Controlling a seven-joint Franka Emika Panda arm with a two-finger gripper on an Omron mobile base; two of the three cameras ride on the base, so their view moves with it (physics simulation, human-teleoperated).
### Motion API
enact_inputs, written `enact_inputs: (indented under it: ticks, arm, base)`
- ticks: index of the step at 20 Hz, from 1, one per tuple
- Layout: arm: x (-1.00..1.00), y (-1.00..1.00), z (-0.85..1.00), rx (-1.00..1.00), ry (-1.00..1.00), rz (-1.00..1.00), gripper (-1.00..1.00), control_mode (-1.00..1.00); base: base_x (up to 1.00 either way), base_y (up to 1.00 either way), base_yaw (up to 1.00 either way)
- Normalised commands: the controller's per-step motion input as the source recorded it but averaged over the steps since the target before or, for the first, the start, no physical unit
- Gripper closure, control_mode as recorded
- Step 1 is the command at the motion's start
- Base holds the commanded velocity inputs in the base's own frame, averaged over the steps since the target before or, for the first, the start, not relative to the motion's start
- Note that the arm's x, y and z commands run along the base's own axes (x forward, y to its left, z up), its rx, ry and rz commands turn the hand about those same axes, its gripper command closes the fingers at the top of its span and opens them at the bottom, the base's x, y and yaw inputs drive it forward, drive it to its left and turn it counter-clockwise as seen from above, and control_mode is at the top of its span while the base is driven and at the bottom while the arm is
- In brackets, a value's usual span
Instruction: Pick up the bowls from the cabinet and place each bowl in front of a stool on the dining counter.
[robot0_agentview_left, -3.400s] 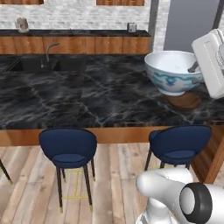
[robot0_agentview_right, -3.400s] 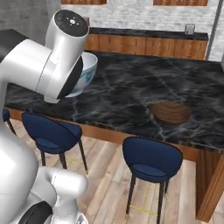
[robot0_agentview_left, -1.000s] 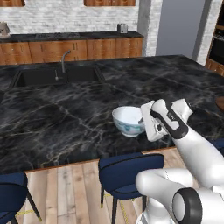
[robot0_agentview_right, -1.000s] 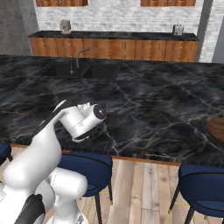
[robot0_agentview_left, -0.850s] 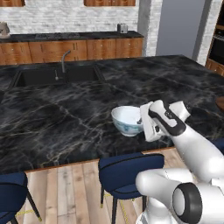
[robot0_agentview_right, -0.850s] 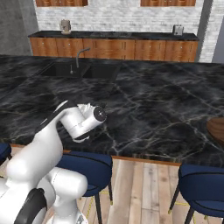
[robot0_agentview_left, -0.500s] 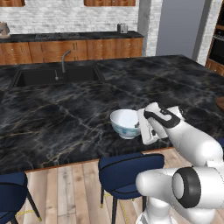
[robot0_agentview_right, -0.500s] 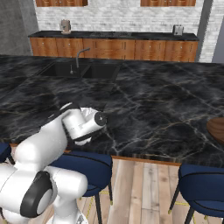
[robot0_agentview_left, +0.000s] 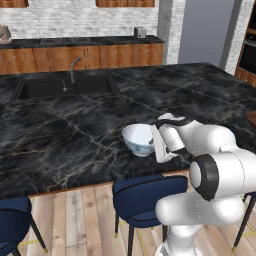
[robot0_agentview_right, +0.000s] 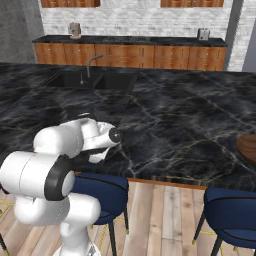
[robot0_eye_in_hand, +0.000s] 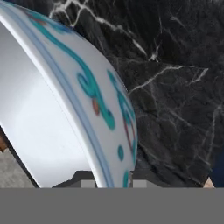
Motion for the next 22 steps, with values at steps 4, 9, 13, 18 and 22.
enact_inputs:
  ticks: [4,9,13,18,22]
  arm:
    - [0.44,0.0,-0.29,0.0,0.0,0.0,1.0,-1.0]
    - [0.2,0.02,-0.2,0.0,0.03,0.0,1.0,-1.0]
    - [0.0,0.0,0.0,0.0,0.01,0.0,-1.0,-1.0]
    - [-0.31,-0.02,0.41,0.0,0.0,0.0,-1.0,-1.0]
    - [-0.55,-0.14,1.0,0.0,-0.01,-0.02,-1.0,-1.0]
  base:
    - [0.0,0.0,0.0]
    - [0.0,0.0,0.0]
    - [0.0,0.0,0.0]
    - [0.0,0.0,0.0]
    - [0.0,0.0,0.0]
